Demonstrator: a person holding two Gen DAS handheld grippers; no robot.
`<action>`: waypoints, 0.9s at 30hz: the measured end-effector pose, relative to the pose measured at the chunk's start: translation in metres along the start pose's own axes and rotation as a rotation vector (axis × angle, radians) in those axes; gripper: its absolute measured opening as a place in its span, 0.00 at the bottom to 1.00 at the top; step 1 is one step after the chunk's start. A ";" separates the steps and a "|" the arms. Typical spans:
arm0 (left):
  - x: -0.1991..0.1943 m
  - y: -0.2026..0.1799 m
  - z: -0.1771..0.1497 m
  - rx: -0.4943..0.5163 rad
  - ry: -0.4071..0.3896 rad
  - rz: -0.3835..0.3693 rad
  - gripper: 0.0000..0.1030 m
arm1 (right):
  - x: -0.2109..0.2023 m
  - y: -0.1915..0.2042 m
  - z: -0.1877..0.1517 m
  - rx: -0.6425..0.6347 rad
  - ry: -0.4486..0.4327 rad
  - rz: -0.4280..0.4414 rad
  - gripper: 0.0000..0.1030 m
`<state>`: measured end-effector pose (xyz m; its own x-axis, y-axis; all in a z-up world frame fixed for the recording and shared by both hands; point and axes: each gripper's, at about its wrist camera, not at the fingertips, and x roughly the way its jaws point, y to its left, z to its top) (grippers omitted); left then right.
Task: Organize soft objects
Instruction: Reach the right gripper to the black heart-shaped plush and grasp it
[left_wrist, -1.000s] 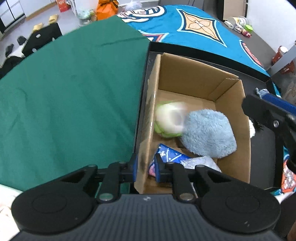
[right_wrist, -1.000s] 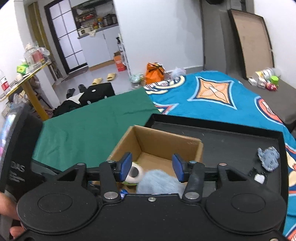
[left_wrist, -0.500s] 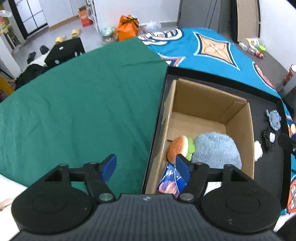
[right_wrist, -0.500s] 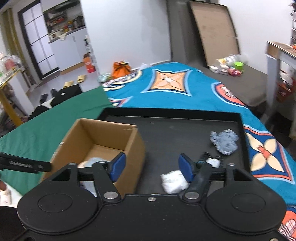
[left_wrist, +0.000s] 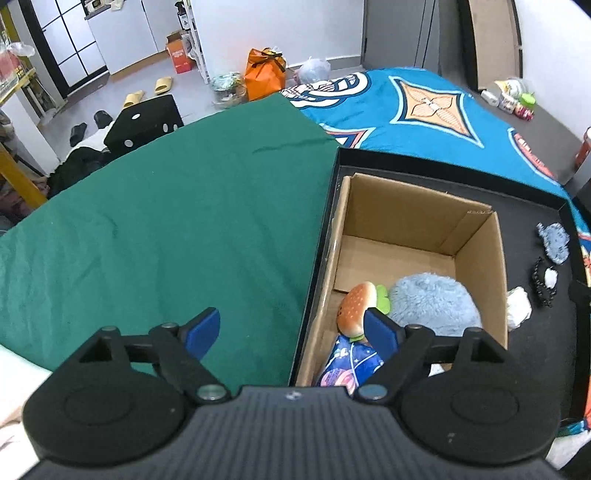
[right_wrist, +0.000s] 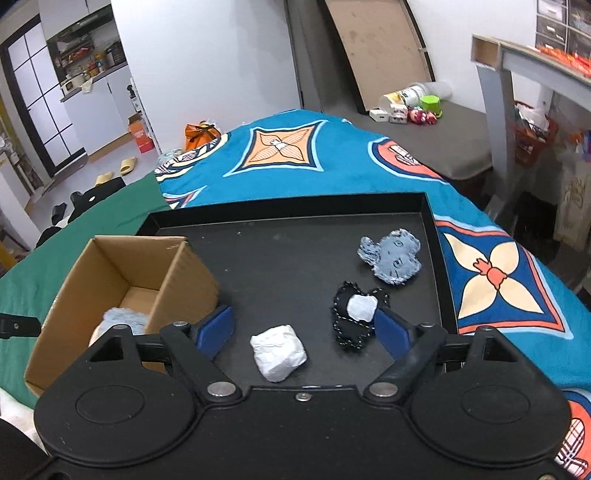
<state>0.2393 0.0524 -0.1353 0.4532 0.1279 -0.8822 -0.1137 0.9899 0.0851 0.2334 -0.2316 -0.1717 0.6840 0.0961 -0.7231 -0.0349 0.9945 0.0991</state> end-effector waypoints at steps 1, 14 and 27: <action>0.000 -0.002 0.000 0.007 0.003 0.009 0.81 | 0.001 -0.003 0.000 0.004 0.001 0.002 0.80; 0.005 -0.032 0.003 0.119 0.067 0.089 0.82 | 0.043 -0.044 -0.008 0.060 0.042 0.003 0.77; 0.012 -0.053 0.009 0.167 0.089 0.166 0.82 | 0.080 -0.065 -0.010 0.065 0.096 0.005 0.74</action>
<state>0.2588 0.0015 -0.1460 0.3603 0.2911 -0.8863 -0.0295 0.9531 0.3011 0.2830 -0.2880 -0.2428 0.6105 0.1073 -0.7847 0.0113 0.9895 0.1441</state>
